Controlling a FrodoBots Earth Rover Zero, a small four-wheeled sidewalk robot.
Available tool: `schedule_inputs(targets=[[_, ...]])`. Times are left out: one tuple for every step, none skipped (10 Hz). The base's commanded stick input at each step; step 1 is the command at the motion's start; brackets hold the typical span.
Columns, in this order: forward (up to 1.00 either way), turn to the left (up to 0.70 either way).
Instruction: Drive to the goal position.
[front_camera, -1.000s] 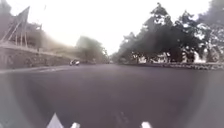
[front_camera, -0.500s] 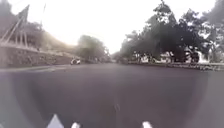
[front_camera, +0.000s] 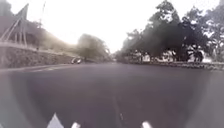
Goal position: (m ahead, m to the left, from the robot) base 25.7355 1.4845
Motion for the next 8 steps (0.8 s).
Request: schedule_inputs(targets=[[0.70,0.00],[0.70,0.00],[0.70,0.00],[0.70,0.00],[0.70,0.00],[0.70,0.00],[0.70,0.00],[0.70,0.00]])
